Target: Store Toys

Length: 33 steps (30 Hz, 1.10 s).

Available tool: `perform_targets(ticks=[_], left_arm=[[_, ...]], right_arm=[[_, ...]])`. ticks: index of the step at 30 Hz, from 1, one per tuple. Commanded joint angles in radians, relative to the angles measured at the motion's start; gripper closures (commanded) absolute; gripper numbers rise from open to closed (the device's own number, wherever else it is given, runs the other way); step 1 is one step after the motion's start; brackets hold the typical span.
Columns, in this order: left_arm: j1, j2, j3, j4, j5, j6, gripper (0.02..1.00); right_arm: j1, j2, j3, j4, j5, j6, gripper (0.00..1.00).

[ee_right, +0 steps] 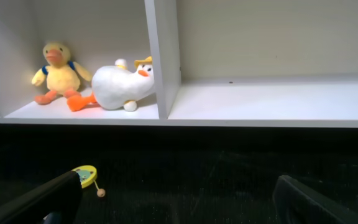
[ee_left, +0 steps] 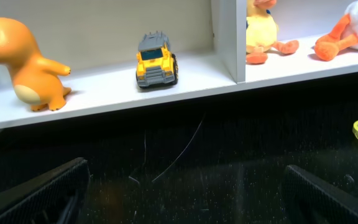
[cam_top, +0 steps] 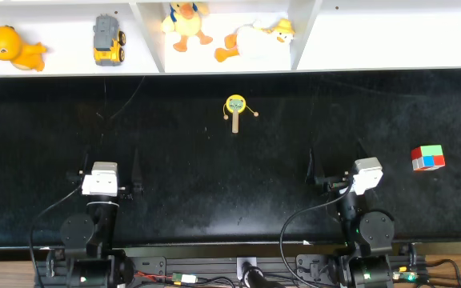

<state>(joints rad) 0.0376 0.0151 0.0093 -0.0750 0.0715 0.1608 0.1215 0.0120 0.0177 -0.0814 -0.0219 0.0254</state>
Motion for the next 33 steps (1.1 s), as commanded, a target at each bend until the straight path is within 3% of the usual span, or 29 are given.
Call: perform_targets(ticks=[1, 10, 13, 15, 19, 23, 25, 28, 33], left_arm=[[-0.005, -0.012, -0.002, -0.006, -0.013, -0.008, 0.020], [-0.005, -0.012, -0.002, -0.006, -0.013, -0.008, 0.020], [-0.005, -0.012, -0.002, -0.006, -0.013, -0.008, 0.020], [-0.005, -0.012, -0.002, -0.006, -0.013, -0.008, 0.020], [-0.005, -0.012, -0.002, -0.006, -0.013, -0.008, 0.020], [-0.005, -0.012, -0.002, -0.006, -0.013, -0.008, 0.020], [-0.005, -0.012, -0.002, -0.006, -0.013, -0.008, 0.020], [-0.005, -0.012, -0.002, -0.006, -0.013, -0.008, 0.020], [-0.005, -0.012, -0.002, -0.006, -0.013, -0.008, 0.023]], right_arm=[[0.005, -0.006, -0.013, 0.005, 0.000, -0.002, 0.007], [0.005, -0.006, -0.013, 0.005, 0.000, -0.002, 0.007], [0.010, -0.005, -0.011, 0.003, 0.087, -0.051, 0.007], [0.037, 0.017, 0.002, -0.005, 0.130, 0.009, 0.005], [0.177, 0.196, 0.119, -0.093, 0.250, 0.139, 0.005], [0.381, 0.470, 0.338, -0.315, 0.484, 0.307, 0.005], [0.470, 0.605, 0.452, -0.432, 0.562, 0.411, 0.005], [0.587, 0.808, 0.611, -0.558, 0.592, 0.504, 0.005], [0.715, 1.094, 0.779, -0.589, 0.588, 0.507, 0.005]])
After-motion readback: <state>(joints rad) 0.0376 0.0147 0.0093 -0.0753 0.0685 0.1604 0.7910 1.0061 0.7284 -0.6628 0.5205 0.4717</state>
